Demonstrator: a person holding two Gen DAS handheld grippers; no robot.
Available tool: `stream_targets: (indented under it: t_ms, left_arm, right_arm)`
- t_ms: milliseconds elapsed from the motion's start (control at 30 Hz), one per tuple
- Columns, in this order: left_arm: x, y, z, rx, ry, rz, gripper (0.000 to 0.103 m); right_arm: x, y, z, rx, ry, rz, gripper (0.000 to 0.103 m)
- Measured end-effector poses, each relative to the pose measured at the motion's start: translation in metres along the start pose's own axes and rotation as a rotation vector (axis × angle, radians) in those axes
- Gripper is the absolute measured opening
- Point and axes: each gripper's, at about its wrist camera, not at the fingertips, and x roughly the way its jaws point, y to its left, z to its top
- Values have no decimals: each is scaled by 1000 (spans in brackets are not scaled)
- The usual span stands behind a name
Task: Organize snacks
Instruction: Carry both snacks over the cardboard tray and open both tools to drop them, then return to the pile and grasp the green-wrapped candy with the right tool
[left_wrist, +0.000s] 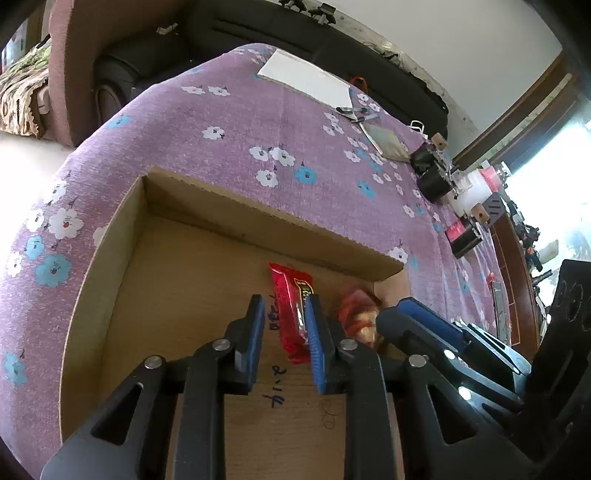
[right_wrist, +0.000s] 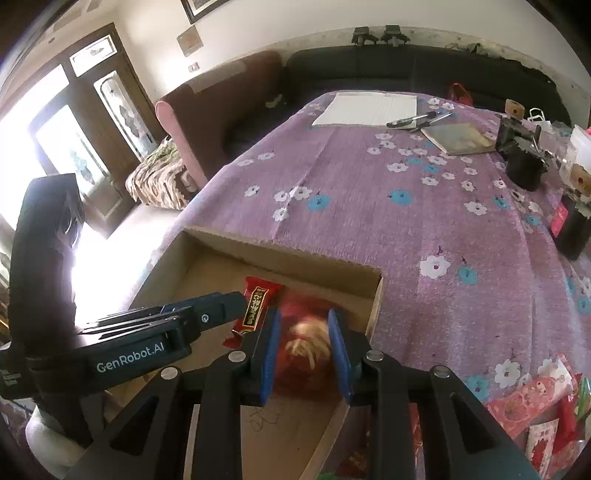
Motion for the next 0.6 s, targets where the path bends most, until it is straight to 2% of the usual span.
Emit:
stream_targets:
  t_ms: [300,600]
  left_arm:
    - [-36,-18,-14,12,-59,-6,20]
    - [-81,-63,-66,92,-109,-57,21]
  right_arm:
    - [-41,-14,-4,19,-69,-23,29]
    - [-89,-61,-37,89,-101,-58,29]
